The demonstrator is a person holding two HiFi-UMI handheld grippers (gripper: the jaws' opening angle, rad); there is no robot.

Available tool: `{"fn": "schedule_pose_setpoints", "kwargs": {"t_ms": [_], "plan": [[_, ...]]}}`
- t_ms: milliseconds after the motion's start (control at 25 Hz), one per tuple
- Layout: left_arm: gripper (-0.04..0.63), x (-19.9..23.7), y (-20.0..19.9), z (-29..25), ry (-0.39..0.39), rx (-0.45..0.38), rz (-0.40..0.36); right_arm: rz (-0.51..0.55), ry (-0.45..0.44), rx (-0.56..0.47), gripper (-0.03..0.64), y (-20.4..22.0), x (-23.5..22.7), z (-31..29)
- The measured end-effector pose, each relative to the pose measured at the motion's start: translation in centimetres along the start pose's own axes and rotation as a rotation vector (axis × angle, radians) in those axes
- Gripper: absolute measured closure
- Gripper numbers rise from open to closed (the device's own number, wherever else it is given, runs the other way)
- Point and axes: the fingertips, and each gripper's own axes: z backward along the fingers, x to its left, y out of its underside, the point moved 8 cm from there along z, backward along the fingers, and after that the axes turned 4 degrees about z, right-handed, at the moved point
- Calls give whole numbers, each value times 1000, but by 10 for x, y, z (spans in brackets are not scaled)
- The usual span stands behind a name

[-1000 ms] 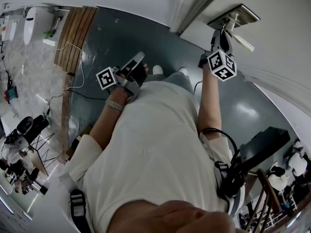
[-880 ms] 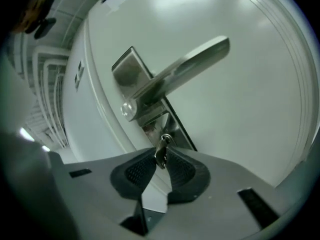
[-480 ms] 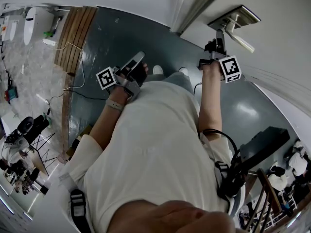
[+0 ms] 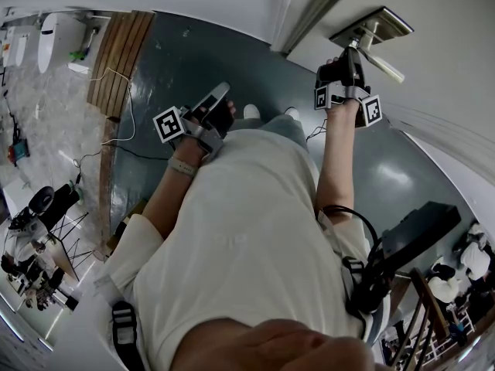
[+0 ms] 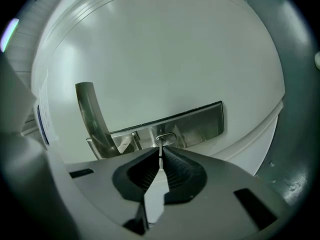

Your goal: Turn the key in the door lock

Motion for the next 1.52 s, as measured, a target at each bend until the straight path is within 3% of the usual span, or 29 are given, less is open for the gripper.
{"fn": "schedule_pose_setpoints", "kwargs": {"t_ms": [360, 600, 680, 800, 1040, 1160, 1320, 1520], "plan": [[588, -1, -1, 0, -2, -1, -3, 14, 2, 5, 578, 0, 2, -3], [588, 0, -1, 0, 0, -4, 0, 293, 154, 80, 572, 1, 19, -1], [588, 2, -1, 1, 3, -6, 3, 394, 200, 147, 494, 2, 25, 4], [588, 3, -2, 1, 8, -13, 15, 720, 270, 221, 483, -1, 40, 16], [588, 6, -2, 1, 15, -16, 24, 1814, 387, 326, 483, 16, 66, 21], [588, 6, -3, 2, 17, -22, 25, 2230, 410, 421, 483, 35, 62, 16], [588, 5, -3, 5, 18, -32, 30, 2549, 421, 568, 483, 51, 44, 13], [588, 6, -4, 7, 18, -41, 38, 2771, 479, 564, 482, 52, 30, -1]]}}
